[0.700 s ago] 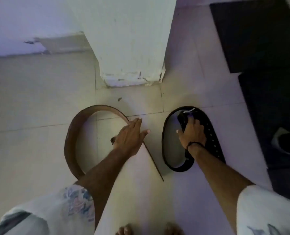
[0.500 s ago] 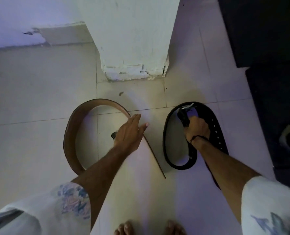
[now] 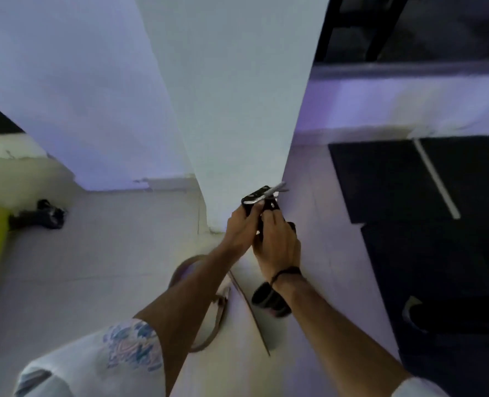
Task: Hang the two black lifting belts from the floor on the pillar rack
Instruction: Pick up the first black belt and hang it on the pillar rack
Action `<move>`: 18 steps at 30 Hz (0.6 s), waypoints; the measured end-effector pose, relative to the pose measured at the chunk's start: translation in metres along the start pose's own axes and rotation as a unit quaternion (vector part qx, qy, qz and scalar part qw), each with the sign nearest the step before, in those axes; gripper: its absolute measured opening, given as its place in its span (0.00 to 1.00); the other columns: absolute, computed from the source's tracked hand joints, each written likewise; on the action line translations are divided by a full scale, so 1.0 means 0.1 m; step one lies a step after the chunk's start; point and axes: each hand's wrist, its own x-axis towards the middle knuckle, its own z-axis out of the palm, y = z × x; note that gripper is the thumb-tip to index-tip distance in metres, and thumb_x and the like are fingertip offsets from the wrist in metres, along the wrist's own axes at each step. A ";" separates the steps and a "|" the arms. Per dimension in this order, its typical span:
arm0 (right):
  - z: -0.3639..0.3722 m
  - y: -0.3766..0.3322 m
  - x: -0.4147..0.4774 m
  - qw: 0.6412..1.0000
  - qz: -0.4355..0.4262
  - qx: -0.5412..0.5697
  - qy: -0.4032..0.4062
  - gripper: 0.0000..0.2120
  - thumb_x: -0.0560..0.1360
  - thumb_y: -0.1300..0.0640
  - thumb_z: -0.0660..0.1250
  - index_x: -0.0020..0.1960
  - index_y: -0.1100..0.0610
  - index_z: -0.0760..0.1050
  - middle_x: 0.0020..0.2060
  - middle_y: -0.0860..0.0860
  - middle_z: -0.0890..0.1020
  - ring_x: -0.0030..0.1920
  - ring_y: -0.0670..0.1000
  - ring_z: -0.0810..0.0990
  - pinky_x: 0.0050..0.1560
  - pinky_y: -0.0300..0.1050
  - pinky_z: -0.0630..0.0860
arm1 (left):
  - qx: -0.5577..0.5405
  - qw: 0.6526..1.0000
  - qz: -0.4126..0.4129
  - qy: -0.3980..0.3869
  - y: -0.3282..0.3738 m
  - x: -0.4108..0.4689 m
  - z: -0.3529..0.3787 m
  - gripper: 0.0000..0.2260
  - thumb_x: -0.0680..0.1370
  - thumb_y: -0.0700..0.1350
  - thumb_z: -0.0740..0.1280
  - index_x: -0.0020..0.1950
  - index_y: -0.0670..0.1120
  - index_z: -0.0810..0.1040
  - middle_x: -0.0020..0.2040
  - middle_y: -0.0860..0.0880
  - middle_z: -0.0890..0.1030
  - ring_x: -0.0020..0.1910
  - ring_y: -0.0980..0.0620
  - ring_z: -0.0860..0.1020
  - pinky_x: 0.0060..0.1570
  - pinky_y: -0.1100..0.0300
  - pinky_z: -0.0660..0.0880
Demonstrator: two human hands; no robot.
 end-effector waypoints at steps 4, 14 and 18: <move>-1.25 -0.79 0.41 0.994 -0.026 0.105 0.025 0.10 0.70 0.51 0.65 0.48 0.54 0.73 0.47 0.51 0.79 0.47 0.56 0.79 0.39 0.54 0.78 | -0.063 0.996 0.043 0.042 1.37 -0.39 -0.45 0.16 0.82 0.58 0.60 0.51 0.48 0.80 0.47 0.47 0.84 0.49 0.45 0.82 0.54 0.50 0.79; -4.51 -2.63 1.24 0.936 -0.039 0.309 0.164 0.14 0.70 0.53 0.70 0.51 0.50 0.69 0.44 0.47 0.76 0.47 0.54 0.79 0.44 0.47 0.74 | -0.032 0.956 0.253 0.146 4.90 -1.80 -1.65 0.25 0.80 0.64 0.55 0.57 0.46 0.80 0.52 0.45 0.84 0.53 0.44 0.82 0.57 0.44 0.79; -5.46 -3.25 1.49 0.904 -0.066 0.401 0.132 0.19 0.71 0.49 0.71 0.58 0.50 0.69 0.43 0.52 0.83 0.40 0.57 0.84 0.47 0.59 0.81 | -0.010 0.930 0.332 0.156 6.00 -2.32 -2.04 0.26 0.80 0.65 0.56 0.59 0.46 0.80 0.53 0.46 0.84 0.53 0.46 0.82 0.58 0.41 0.79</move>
